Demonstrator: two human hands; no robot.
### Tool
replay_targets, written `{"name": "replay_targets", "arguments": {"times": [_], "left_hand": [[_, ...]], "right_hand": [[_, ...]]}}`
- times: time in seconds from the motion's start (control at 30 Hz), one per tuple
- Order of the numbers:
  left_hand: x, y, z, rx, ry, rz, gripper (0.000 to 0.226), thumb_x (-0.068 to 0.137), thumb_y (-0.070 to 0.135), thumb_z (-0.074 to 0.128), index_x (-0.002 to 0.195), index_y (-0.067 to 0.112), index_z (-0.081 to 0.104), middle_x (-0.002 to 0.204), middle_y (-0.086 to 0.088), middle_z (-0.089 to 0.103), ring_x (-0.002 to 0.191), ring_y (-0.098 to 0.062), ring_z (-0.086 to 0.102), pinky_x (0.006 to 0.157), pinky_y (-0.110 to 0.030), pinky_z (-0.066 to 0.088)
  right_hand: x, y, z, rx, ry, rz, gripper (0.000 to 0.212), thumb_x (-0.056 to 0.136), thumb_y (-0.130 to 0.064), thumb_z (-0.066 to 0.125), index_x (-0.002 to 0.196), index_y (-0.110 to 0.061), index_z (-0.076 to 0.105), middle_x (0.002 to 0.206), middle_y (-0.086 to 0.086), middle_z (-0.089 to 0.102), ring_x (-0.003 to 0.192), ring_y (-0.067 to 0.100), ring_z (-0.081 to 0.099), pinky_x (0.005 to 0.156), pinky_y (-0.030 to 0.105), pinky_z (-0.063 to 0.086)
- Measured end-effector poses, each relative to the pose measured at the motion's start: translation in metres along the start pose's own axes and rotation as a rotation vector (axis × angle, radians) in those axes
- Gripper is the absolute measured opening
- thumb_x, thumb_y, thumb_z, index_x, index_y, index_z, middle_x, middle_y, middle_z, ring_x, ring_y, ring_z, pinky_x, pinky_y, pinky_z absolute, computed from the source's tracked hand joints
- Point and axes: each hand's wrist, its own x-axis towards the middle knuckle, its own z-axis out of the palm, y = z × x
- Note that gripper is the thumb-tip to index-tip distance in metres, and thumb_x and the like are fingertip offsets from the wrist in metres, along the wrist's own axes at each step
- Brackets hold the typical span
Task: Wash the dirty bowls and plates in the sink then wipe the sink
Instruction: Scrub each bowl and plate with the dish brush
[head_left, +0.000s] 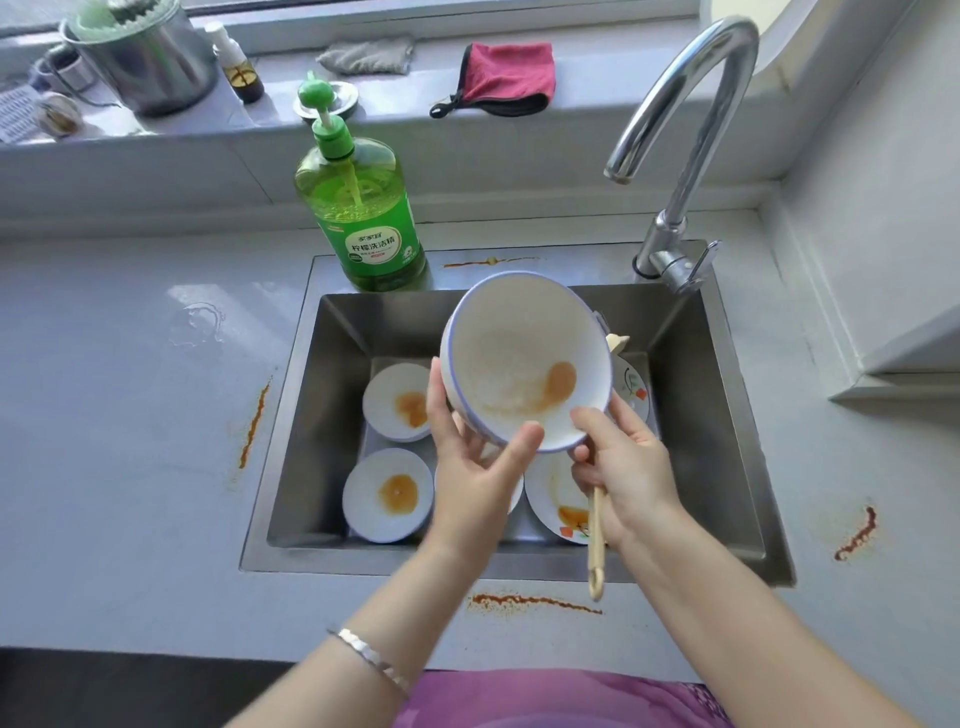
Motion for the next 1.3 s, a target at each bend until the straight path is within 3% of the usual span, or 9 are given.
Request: {"name": "replay_targets", "arguments": {"times": [0.3, 0.47, 0.57, 0.67, 0.77, 0.93, 1.03, 1.13, 1.3], "left_hand": [[0.018, 0.009, -0.013, 0.060, 0.271, 0.043, 0.050, 0.073, 0.036, 0.046, 0.114, 0.063, 0.039, 0.143, 0.009, 0.041, 0.130, -0.017, 0.042, 0.106, -0.056, 0.036], [0.027, 0.013, -0.040, 0.316, 0.174, 0.056, 0.056, 0.076, 0.030, 0.038, 0.131, 0.042, 0.044, 0.128, 0.021, 0.050, 0.117, -0.003, 0.047, 0.099, -0.017, 0.039], [0.025, 0.015, -0.042, 0.454, 0.099, 0.051, 0.054, 0.076, 0.032, 0.039, 0.128, 0.049, 0.045, 0.110, 0.038, 0.049, 0.101, 0.012, 0.049, 0.076, 0.004, 0.035], [0.024, 0.015, -0.041, 0.502, 0.051, 0.061, 0.049, 0.078, 0.031, 0.039, 0.120, 0.055, 0.045, 0.107, 0.037, 0.051, 0.100, 0.011, 0.050, 0.079, -0.004, 0.038], [0.021, 0.011, -0.046, 0.521, 0.027, 0.038, 0.047, 0.079, 0.031, 0.038, 0.118, 0.056, 0.046, 0.109, 0.039, 0.049, 0.102, 0.006, 0.050, 0.086, -0.011, 0.040], [0.018, 0.005, -0.057, 0.661, -0.115, -0.003, 0.052, 0.076, 0.032, 0.040, 0.124, 0.048, 0.050, 0.117, 0.027, 0.056, 0.110, -0.001, 0.050, 0.090, -0.021, 0.041], [0.016, 0.003, -0.050, 0.740, -0.173, 0.000, 0.055, 0.075, 0.034, 0.038, 0.128, 0.043, 0.049, 0.122, 0.015, 0.057, 0.111, -0.007, 0.050, 0.092, -0.025, 0.041], [0.020, 0.005, -0.053, 0.732, -0.152, -0.036, 0.053, 0.075, 0.034, 0.037, 0.125, 0.046, 0.049, 0.118, 0.017, 0.057, 0.109, -0.008, 0.051, 0.089, -0.024, 0.041], [0.019, 0.010, -0.054, 0.728, -0.187, -0.070, 0.052, 0.076, 0.038, 0.037, 0.127, 0.046, 0.047, 0.116, 0.018, 0.055, 0.105, -0.007, 0.050, 0.078, -0.017, 0.041]], "right_hand": [[-0.005, -0.024, -0.031, -0.372, -0.061, -0.262, 0.031, 0.094, -0.021, 0.052, 0.124, -0.026, 0.058, 0.068, 0.002, 0.058, 0.036, 0.004, 0.029, 0.034, 0.013, 0.025], [-0.012, -0.059, -0.041, -1.174, -0.383, -0.533, 0.038, 0.094, -0.016, 0.051, 0.109, -0.049, 0.061, 0.067, -0.015, 0.062, 0.059, 0.018, 0.051, 0.060, 0.028, 0.045], [-0.010, -0.043, -0.031, -1.561, -0.457, -0.511, 0.033, 0.095, -0.021, 0.048, 0.118, -0.041, 0.060, 0.105, -0.012, 0.070, 0.091, 0.015, 0.064, 0.079, 0.030, 0.050], [-0.018, -0.025, -0.021, -1.371, -0.644, -0.249, 0.030, 0.096, -0.020, 0.047, 0.118, -0.034, 0.062, 0.072, -0.030, 0.063, 0.070, -0.003, 0.059, 0.060, 0.006, 0.040], [-0.017, -0.028, -0.024, -1.274, -0.680, -0.055, 0.028, 0.094, -0.023, 0.049, 0.116, -0.035, 0.063, 0.042, -0.016, 0.044, 0.046, 0.012, 0.034, 0.041, 0.016, 0.030], [0.002, -0.034, -0.042, -1.616, -0.574, -0.122, 0.027, 0.093, -0.028, 0.050, 0.111, -0.042, 0.065, 0.100, -0.011, 0.072, 0.095, 0.015, 0.065, 0.088, 0.033, 0.051], [-0.010, -0.015, -0.031, -1.439, -0.690, -0.078, 0.029, 0.094, -0.022, 0.050, 0.117, -0.033, 0.064, 0.088, -0.019, 0.069, 0.079, -0.007, 0.059, 0.074, 0.012, 0.046], [-0.012, -0.016, -0.039, -1.257, -0.749, 0.114, 0.024, 0.092, -0.027, 0.054, 0.105, -0.042, 0.066, 0.062, 0.000, 0.055, 0.044, 0.007, 0.037, 0.043, 0.020, 0.032], [0.003, -0.032, -0.051, -1.779, -0.535, -0.273, 0.034, 0.094, -0.028, 0.045, 0.114, -0.052, 0.058, 0.108, -0.006, 0.069, 0.098, 0.019, 0.063, 0.085, 0.036, 0.051]]}}
